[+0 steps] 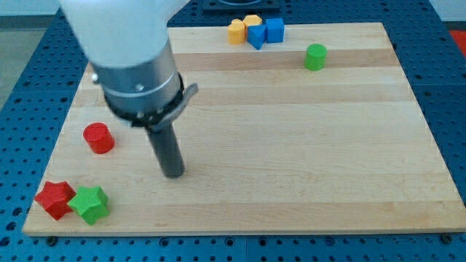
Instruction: Push the red circle towards upside of the red star
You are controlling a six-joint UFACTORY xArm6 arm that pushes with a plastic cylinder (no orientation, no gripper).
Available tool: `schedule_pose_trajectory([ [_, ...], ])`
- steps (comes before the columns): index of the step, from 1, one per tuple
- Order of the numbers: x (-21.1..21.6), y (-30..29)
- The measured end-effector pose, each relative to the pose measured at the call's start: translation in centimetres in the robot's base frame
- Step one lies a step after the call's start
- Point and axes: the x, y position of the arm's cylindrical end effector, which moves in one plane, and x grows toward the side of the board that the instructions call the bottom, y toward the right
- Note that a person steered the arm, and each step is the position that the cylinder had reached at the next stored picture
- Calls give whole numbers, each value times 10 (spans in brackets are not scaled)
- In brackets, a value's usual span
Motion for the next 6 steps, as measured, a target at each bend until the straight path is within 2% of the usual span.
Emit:
schedule_pose_trajectory([
  [1,-40,-18],
  [2,-56,-53],
  [4,-57,-121],
  [6,-55,-141],
])
